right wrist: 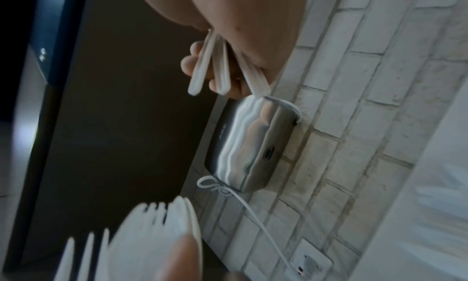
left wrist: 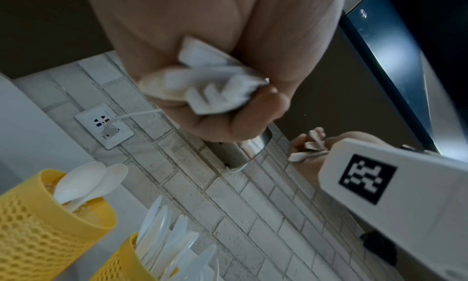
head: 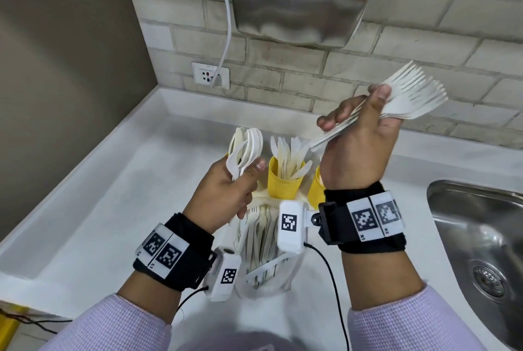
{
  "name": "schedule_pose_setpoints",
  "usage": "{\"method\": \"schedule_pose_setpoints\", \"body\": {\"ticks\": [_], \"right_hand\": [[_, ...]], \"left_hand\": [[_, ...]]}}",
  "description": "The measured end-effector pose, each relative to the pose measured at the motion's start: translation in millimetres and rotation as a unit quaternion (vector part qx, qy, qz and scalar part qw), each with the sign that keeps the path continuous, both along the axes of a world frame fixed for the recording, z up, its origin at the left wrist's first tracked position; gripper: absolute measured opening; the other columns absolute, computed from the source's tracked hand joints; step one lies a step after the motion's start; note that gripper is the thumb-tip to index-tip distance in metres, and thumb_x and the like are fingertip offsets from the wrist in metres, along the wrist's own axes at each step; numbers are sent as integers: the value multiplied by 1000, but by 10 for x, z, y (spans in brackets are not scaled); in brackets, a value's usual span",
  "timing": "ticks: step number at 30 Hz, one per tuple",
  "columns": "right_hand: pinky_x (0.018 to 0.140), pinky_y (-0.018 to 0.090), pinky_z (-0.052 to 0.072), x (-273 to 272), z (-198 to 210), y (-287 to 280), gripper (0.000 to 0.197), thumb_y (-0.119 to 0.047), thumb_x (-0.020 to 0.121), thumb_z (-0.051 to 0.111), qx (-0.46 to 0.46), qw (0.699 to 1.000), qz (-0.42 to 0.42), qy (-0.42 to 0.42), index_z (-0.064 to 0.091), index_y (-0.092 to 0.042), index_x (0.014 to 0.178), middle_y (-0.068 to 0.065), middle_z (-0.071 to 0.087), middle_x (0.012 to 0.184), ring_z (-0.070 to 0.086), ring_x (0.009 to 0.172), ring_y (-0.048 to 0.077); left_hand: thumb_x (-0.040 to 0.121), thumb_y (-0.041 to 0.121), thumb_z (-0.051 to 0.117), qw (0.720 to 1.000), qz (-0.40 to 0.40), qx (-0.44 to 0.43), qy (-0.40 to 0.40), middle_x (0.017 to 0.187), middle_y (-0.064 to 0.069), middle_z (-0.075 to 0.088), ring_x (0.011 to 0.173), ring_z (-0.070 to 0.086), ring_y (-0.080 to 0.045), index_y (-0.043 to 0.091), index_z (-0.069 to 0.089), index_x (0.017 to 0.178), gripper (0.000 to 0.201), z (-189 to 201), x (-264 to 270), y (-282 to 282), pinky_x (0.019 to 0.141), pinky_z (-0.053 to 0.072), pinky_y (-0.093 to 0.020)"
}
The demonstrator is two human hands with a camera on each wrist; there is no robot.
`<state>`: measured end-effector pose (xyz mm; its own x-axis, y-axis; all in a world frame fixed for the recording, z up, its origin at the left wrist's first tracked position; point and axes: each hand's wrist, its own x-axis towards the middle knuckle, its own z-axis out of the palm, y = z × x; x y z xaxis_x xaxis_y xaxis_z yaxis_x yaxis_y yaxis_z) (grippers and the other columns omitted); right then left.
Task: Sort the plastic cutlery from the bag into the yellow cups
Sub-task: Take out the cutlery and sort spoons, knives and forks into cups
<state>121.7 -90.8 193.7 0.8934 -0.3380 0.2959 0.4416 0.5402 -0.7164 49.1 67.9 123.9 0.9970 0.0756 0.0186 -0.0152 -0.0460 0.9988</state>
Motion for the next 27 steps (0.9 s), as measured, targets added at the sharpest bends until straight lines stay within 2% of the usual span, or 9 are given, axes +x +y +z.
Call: {"method": "schedule_pose_setpoints", "body": {"ticks": [4,9,13,15,17,19,21,23,27], "right_hand": [[44,25,30,-97,75,-13,19,-24,106,53,-90,996,-4,-4,46,-12,94,1,26,55,22,44,16],[49,22,35,-178,-202,73,22,-19,90,77,-301,947,110,11,60,-12,77,-12,52,54,44,43,4],[61,41,58,-268,-418,204,27,-24,85,83,-403,901,161,7,66,-3,86,20,69,73,66,62,28],[57,40,55,-274,-454,206,23,-23,87,82,-394,903,172,10,66,-7,82,11,68,67,64,57,24],[49,20,41,-254,-467,193,22,-17,92,76,-378,906,190,21,64,-9,76,-11,56,53,49,45,4],[47,21,35,-218,-516,194,34,-27,93,74,-371,908,191,42,61,0,76,-13,46,50,40,43,3],[47,34,30,-219,-538,226,63,-49,85,72,-382,909,155,61,49,10,75,14,33,54,31,46,20],[48,42,33,-231,-546,239,64,-52,84,67,-374,917,120,66,45,6,69,24,33,57,31,49,22],[68,34,40,-157,-509,204,20,-28,96,63,-264,957,89,81,66,-27,76,-18,54,56,48,55,5]], "left_hand": [[103,33,57,1000,5,-11,-10,57,11,36,48,35,-14,27,56,76,27,-20,7,1,45,38,-27],[102,32,58,1000,3,-3,-23,60,7,36,49,34,-15,26,56,81,22,-6,8,-20,42,35,-24],[104,31,52,1000,-4,-3,-28,59,12,48,46,36,-19,51,67,110,25,54,-12,-33,43,35,-25],[100,38,56,999,-2,-22,-25,62,1,45,46,34,-19,54,67,112,22,73,-21,-17,44,33,-25],[93,43,61,999,-4,-40,-21,68,-9,39,45,32,-19,50,69,113,22,72,-29,7,43,32,-24],[94,38,64,998,-4,-53,-20,66,-8,38,44,33,-20,43,71,102,12,75,-31,7,43,33,-24],[93,37,64,998,-13,-61,-26,62,-4,40,42,34,-21,39,67,84,10,68,-40,7,42,33,-23],[93,41,62,997,-19,-67,-21,62,-2,39,40,34,-19,28,60,79,19,55,-42,-4,39,32,-21],[95,43,58,996,-5,-94,-7,56,3,44,36,30,-15,5,45,83,42,61,-46,-22,38,28,-19]]}}
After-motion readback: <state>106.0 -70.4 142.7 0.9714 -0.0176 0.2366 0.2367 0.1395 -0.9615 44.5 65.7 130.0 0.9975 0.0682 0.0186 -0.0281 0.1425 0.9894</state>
